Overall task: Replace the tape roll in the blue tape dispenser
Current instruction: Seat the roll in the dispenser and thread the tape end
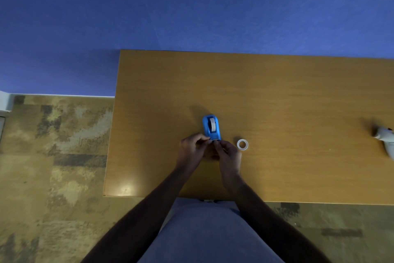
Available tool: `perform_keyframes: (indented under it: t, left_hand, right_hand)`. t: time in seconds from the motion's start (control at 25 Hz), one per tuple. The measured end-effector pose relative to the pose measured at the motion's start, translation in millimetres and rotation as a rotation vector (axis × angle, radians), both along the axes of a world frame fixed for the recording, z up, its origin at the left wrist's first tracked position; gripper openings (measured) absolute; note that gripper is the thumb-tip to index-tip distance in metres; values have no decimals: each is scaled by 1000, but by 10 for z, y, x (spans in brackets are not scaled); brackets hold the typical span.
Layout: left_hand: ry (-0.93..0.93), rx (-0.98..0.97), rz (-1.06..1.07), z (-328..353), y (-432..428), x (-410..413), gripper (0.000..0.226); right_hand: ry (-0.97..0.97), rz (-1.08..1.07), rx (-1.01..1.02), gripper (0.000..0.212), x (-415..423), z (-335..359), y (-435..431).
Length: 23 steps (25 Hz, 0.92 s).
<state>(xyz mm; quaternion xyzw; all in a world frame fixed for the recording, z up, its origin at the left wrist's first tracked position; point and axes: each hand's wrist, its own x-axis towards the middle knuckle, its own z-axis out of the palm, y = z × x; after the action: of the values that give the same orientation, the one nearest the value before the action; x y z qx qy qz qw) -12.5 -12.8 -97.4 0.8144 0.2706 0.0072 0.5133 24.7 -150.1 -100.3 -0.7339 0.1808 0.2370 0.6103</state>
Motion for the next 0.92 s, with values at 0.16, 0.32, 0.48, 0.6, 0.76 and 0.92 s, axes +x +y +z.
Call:
perform_keyframes:
  t: [0.16,0.32,0.48,0.6,0.76,0.92]
  left_hand:
    - [18,-37,25,16,-11,-9,6]
    - [56,-94,84,19,-24,0,6]
    - [40,-65,69,33,-31,-8,4]
    - [0,8,43,61,-25,4,5]
    - [-3,53,24,104,-19,13,7]
    - [26,19,45,147,1,-20,7]
  right_hand:
    - [-26,22,-42,27,15,-7,8]
    - [-56,50,-132,12,26,-31,0]
    - [-81,72,-202,9,42,-27,8]
    - [-60,93,-217,8,65,-21,8]
    - [-19,156,-275,11,116,-15,-29]
    - [28,159,-290,9,144,21,-85]
